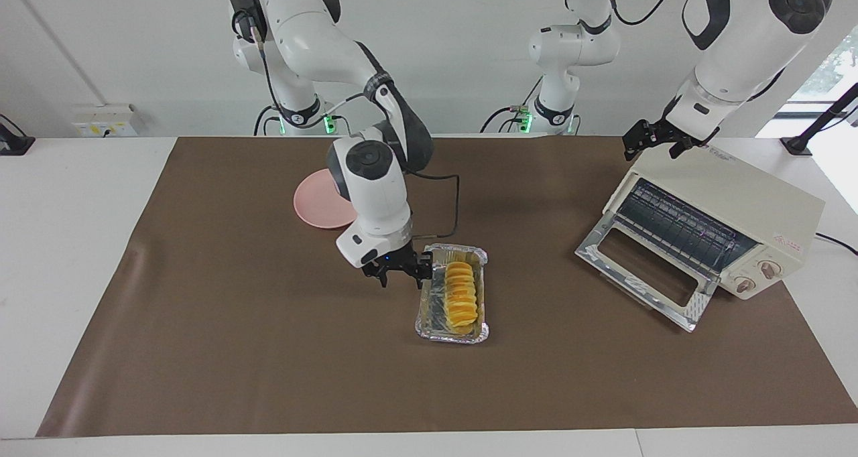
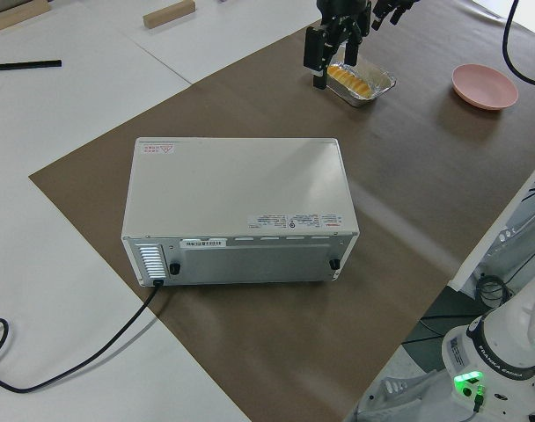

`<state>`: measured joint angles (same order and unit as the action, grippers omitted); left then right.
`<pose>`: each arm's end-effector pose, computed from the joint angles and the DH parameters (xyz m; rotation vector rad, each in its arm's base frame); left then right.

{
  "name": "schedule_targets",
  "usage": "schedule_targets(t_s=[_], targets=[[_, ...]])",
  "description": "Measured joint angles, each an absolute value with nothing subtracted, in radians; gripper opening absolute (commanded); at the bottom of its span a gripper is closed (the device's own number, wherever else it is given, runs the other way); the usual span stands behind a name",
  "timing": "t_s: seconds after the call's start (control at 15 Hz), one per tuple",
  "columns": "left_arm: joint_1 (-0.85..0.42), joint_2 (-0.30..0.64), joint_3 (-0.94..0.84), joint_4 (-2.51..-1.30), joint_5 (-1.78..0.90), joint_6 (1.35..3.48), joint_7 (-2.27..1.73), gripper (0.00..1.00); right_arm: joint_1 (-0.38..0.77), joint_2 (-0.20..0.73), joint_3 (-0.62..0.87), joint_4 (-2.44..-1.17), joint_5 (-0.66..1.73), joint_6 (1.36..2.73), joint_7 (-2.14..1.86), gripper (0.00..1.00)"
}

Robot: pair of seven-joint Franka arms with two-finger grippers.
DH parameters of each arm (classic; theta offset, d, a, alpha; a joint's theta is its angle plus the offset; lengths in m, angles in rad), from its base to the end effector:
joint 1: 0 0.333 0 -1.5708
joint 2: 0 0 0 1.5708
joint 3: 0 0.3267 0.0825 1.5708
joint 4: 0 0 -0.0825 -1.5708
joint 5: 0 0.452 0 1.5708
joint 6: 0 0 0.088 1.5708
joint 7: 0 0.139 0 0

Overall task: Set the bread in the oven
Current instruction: 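Withdraw the right gripper from the foil tray to its rest pose, then reach the left gripper to the foil tray holding the bread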

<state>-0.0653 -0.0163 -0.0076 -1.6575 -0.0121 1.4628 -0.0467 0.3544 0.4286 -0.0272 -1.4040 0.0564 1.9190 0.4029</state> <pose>0.5941 -0.0452 0.5591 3.1275 -0.0413 -0.2804 0.7249 0.2551 0.4279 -3.0661 0.1376 -0.1008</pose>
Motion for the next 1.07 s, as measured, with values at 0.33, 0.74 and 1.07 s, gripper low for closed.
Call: schedule_targets(t_s=[0.33,0.74,1.07], targets=[[-0.065,-0.016,-0.01,-1.657,-0.012,1.485,-0.09,1.0,0.197,0.207,-0.029,-1.459,0.056,1.646,0.191,1.0],[-0.073,-0.016,-0.017,-1.658,-0.012,1.591,-0.136,1.0,0.117,0.028,-0.03,-1.661,0.012,1.635,0.116,1.0],[-0.19,0.028,-0.031,-1.631,-0.059,1.717,-0.156,1.0,0.062,0.014,-0.029,-1.684,0.007,1.642,0.067,1.0]])
